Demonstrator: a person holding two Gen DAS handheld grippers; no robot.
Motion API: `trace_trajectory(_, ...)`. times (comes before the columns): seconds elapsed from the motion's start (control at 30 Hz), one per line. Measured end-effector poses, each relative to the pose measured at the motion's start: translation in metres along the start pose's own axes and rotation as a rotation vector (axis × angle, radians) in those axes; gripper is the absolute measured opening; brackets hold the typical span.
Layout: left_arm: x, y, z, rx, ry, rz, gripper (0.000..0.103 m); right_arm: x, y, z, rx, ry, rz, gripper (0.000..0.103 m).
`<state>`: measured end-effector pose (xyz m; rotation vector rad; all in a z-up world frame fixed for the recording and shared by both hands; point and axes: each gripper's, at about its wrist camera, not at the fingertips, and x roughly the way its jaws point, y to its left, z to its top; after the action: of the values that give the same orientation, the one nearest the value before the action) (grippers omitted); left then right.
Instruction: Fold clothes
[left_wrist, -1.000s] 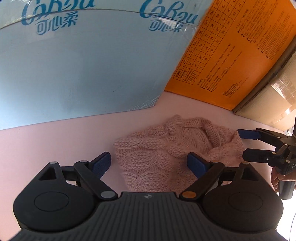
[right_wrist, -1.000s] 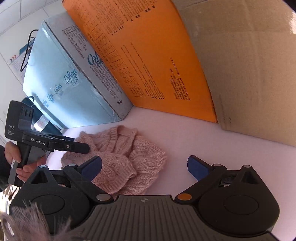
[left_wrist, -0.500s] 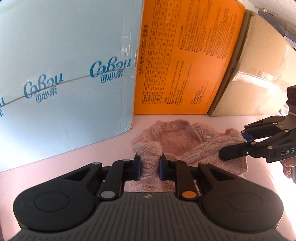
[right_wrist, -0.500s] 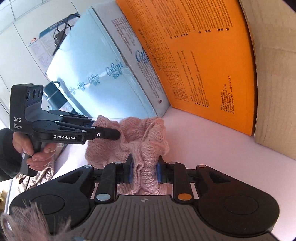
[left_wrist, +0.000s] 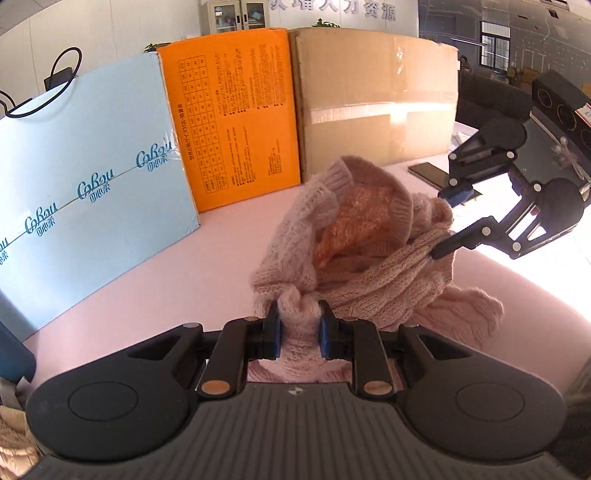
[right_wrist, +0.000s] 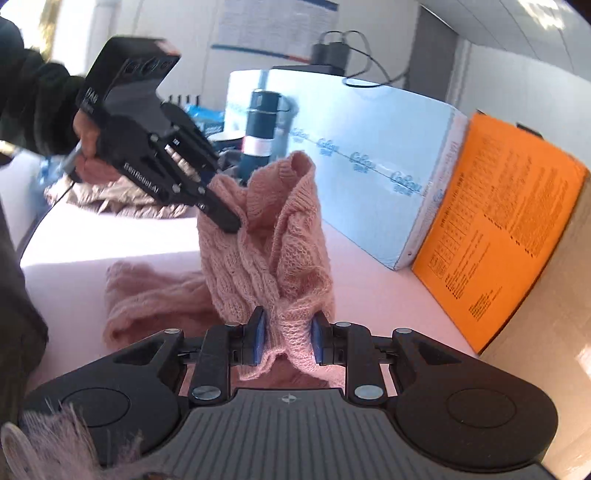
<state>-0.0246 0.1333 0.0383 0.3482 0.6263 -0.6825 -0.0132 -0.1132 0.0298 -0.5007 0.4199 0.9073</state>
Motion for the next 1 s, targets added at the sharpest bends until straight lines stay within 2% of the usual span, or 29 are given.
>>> trace_trajectory(0.07, -0.005, -0.011, -0.024, 0.018, 0.028, 0.004, 0.018, -0.006, 0.03, -0.011, -0.135, 0.02, -0.006, 0.037)
trace_trajectory(0.1, -0.006, -0.013, -0.035, 0.006, 0.053, 0.009, 0.018, -0.007, 0.041, -0.017, -0.176, 0.037, -0.007, 0.05)
trace_trajectory(0.13, -0.008, -0.015, -0.047, -0.007, 0.079, 0.014, 0.018, -0.007, 0.052, -0.023, -0.215, 0.055, -0.008, 0.057)
trace_trajectory(0.2, -0.016, -0.012, -0.064, -0.051, 0.102, 0.037, 0.021, -0.006, 0.065, -0.036, -0.24, 0.09, -0.003, 0.06)
trace_trajectory(0.27, -0.03, 0.006, -0.075, -0.085, 0.098, 0.063, 0.034, -0.009, 0.072, -0.043, -0.222, 0.112, 0.002, 0.061)
trace_trajectory(0.37, -0.055, 0.011, -0.085, -0.133, 0.075, 0.113, 0.051, -0.026, 0.074, -0.046, -0.181, 0.093, -0.008, 0.072)
trace_trajectory(0.43, -0.071, 0.014, -0.087, -0.176, 0.06, 0.135, 0.052, -0.041, 0.071, -0.045, -0.122, 0.053, -0.035, 0.075)
trace_trajectory(0.53, -0.076, 0.019, -0.068, -0.259, 0.002, 0.134, 0.056, -0.061, 0.055, -0.037, 0.063, -0.025, -0.066, 0.079)
trace_trajectory(0.57, -0.073, 0.019, -0.057, -0.291, -0.022, 0.137, 0.064, -0.064, 0.046, -0.03, 0.154, -0.061, -0.064, 0.08)
trace_trajectory(0.63, -0.056, 0.012, -0.027, -0.362, -0.039, 0.193, 0.077, -0.055, 0.028, -0.016, 0.352, -0.112, -0.055, 0.081)
trace_trajectory(0.67, -0.042, 0.008, -0.011, -0.394, -0.023, 0.242, 0.078, -0.048, 0.019, -0.011, 0.458, -0.13, -0.048, 0.081)
trace_trajectory(0.73, -0.02, 0.001, 0.011, -0.437, 0.03, 0.304, 0.078, -0.032, 0.001, -0.002, 0.685, -0.17, -0.007, 0.081)
trace_trajectory(0.83, 0.007, -0.011, 0.028, -0.43, 0.14, 0.367, 0.078, -0.005, -0.012, -0.009, 0.99, -0.21, 0.139, 0.081)
trace_trajectory(0.9, 0.025, -0.018, 0.025, -0.407, 0.239, 0.411, 0.077, 0.01, -0.013, -0.018, 1.125, -0.199, 0.204, 0.081)
trace_trajectory(1.0, 0.04, -0.019, 0.003, -0.45, 0.351, 0.395, 0.077, 0.029, -0.006, -0.038, 1.238, -0.112, 0.214, 0.081)
